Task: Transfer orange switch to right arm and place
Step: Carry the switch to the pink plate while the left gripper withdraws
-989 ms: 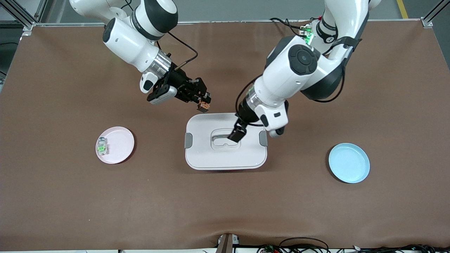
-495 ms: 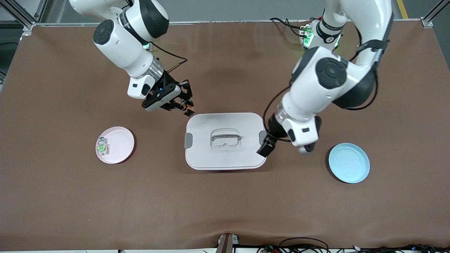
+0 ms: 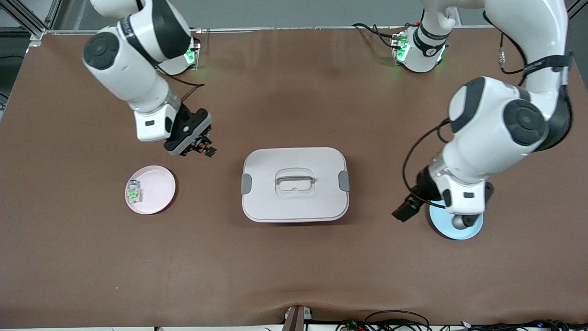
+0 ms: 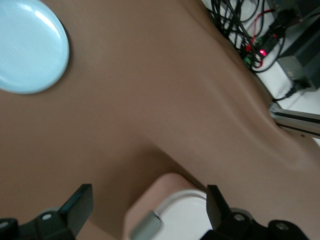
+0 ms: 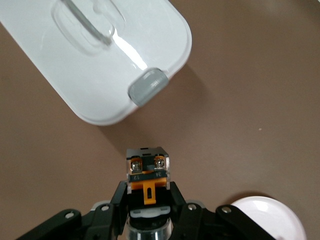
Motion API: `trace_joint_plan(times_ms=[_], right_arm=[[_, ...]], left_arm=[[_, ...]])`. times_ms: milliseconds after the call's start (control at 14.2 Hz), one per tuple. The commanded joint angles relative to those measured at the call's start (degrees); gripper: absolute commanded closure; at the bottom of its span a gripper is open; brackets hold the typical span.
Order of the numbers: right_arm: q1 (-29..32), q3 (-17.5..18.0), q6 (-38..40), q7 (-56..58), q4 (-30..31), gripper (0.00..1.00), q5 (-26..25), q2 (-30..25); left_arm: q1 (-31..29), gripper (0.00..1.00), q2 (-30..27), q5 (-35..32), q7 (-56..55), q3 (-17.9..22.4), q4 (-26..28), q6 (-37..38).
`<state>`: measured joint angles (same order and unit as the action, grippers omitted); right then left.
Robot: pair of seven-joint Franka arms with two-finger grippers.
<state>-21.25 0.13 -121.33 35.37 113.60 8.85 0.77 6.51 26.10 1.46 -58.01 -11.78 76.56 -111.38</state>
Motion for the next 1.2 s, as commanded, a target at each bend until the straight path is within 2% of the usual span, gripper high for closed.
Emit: trace_joint_plan(times_ms=[0, 141, 424, 565, 918, 1130], right_arm=[[5.0, 0.8, 3.2, 9.2, -0.7, 1.00, -4.1, -0.4], [7.5, 0.8, 4.7, 15.1, -0.1, 1.00, -6.6, -0.6], [11.1, 0.8, 4.4, 21.3, 3.1, 1.00, -9.2, -1.6], [11.1, 0.8, 2.5, 21.5, 5.7, 1.00, -11.9, -2.4], [12.9, 0.9, -4.3, 25.2, 12.3, 1.00, -13.6, -2.7], [15.2, 0.9, -11.0, 30.4, 16.6, 1.00, -13.6, -2.4]], left_arm=[[-3.9, 0.00, -2.2, -5.1, 10.6, -0.4, 0.3, 6.0], [-6.0, 0.00, -4.0, -6.4, 20.2, -0.4, 0.4, 10.3], [-11.2, 0.00, -6.8, -6.3, 34.0, -0.5, 0.5, 12.6], [-12.5, 0.00, -8.7, -6.0, 36.6, -0.5, 0.5, 15.6], [-12.9, 0.00, -13.3, -5.9, 38.7, -0.4, 1.0, 25.3], [-12.5, 0.00, -18.7, -5.9, 43.7, 0.5, 6.0, 25.5]])
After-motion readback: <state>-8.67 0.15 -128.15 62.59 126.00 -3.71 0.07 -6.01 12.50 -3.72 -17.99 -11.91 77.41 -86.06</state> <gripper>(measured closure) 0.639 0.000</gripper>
